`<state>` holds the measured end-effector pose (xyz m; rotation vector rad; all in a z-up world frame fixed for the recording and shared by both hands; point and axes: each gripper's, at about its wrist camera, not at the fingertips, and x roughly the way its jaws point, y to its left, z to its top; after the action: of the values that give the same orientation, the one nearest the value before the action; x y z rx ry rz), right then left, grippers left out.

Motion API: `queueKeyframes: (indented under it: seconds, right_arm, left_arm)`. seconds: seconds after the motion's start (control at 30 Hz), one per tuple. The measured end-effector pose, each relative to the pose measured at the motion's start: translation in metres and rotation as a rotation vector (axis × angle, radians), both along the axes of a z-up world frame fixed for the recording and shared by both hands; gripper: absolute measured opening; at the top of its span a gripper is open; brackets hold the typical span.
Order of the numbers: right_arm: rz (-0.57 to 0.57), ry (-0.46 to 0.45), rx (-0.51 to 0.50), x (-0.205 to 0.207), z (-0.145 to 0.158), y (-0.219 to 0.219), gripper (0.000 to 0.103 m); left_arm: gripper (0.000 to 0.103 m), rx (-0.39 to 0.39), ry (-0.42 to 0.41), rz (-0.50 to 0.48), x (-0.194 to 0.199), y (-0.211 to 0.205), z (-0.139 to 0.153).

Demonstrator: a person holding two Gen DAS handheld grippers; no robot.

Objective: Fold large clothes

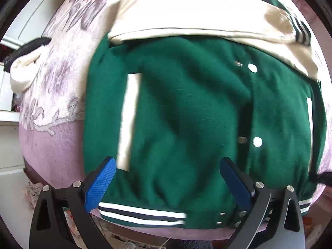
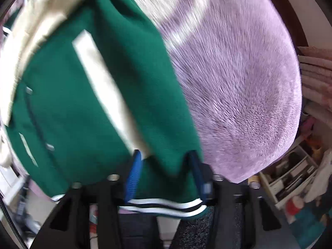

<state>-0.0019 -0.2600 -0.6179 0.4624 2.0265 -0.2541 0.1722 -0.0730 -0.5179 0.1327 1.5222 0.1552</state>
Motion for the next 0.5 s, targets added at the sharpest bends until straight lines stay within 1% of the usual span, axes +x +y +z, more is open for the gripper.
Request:
queueKeyframes:
  seconds: [0.03, 0.1, 0.13, 0.17, 0.23, 0.27, 0.3, 0.33, 0.4, 0.43, 0.5]
  right_arm:
    - [0.032, 0.015, 0.014, -0.003, -0.008, -0.001, 0.033]
    - [0.060, 0.030, 0.113, 0.003, -0.010, -0.003, 0.033]
    - [0.045, 0.030, 0.168, 0.011, -0.006, -0.004, 0.033]
    - [0.015, -0.002, 0.219, 0.018, 0.004, -0.014, 0.034]
    - [-0.027, -0.094, 0.310, 0.045, 0.027, -0.036, 0.035]
    - [-0.032, -0.131, 0.339, 0.060, 0.034, -0.045, 0.040]
    - [-0.031, -0.182, 0.367, 0.079, 0.039, -0.054, 0.043]
    - [-0.012, -0.239, 0.372, 0.099, 0.041, -0.062, 0.044]
    - [0.069, -0.318, 0.321, 0.139, 0.032, -0.069, 0.044]
    - [0.096, -0.339, 0.317, 0.156, 0.024, -0.068, 0.044]
    - [0.128, -0.356, 0.363, 0.190, 0.006, -0.057, 0.044]
  left_arm:
    - [0.103, 0.012, 0.001, 0.002, -0.003, -0.013, -0.001]
    - [0.103, 0.043, 0.011, 0.015, -0.009, -0.040, -0.002]
    - [0.103, 0.062, 0.016, 0.019, -0.012, -0.052, -0.003]
    - [0.103, 0.085, 0.019, 0.018, -0.013, -0.066, -0.005]
    - [0.103, 0.145, 0.014, 0.014, -0.015, -0.092, -0.007]
    - [0.103, 0.163, 0.008, 0.027, -0.013, -0.103, -0.008]
    - [0.103, 0.168, 0.007, 0.043, -0.011, -0.110, -0.010]
    - [0.103, 0.169, 0.008, 0.065, -0.006, -0.119, -0.015]
    - [0.103, 0.178, 0.022, 0.092, 0.008, -0.135, -0.026]
    - [0.103, 0.187, 0.021, 0.103, 0.015, -0.142, -0.031]
    - [0.103, 0.197, 0.012, 0.119, 0.029, -0.151, -0.038]
